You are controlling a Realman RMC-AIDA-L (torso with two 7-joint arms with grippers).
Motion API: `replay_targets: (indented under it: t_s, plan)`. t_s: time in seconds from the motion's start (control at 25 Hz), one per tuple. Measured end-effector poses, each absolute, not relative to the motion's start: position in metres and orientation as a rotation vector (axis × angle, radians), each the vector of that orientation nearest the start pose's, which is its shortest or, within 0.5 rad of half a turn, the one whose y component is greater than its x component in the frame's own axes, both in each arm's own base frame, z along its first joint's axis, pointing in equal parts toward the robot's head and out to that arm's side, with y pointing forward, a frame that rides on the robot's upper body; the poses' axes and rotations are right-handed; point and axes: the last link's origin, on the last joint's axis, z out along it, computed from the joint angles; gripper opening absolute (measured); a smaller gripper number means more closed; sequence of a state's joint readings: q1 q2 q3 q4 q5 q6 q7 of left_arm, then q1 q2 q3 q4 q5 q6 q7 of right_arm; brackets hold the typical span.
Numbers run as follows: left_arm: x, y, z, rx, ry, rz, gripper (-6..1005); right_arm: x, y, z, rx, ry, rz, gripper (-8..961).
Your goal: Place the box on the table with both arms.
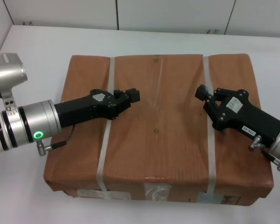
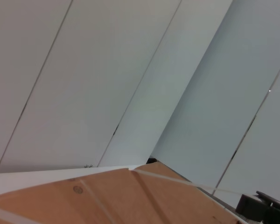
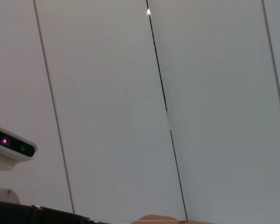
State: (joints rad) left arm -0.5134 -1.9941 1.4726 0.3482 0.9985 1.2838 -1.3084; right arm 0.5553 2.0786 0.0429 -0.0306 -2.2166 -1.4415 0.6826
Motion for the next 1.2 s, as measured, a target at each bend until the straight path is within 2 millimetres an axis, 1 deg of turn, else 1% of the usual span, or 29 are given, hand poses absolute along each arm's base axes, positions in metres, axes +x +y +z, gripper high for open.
replay_targets:
  t_s: [0.72,0.92,1.2]
  plan:
    - [-0.253,0.336,-0.04,-2.494,-0.907,-1.02,96,0.27,0.306,-0.062,-2.317,0.529,1.018,31]
    - [-0.259,0.337,-0.045,-2.482,-0.898,-0.962,97,0.268,0.313,-0.071,-2.336,0.56,0.964,31]
    - [-0.263,0.34,-0.065,-2.496,-0.881,-0.803,97,0.264,0.323,-0.091,-2.385,0.613,0.839,32]
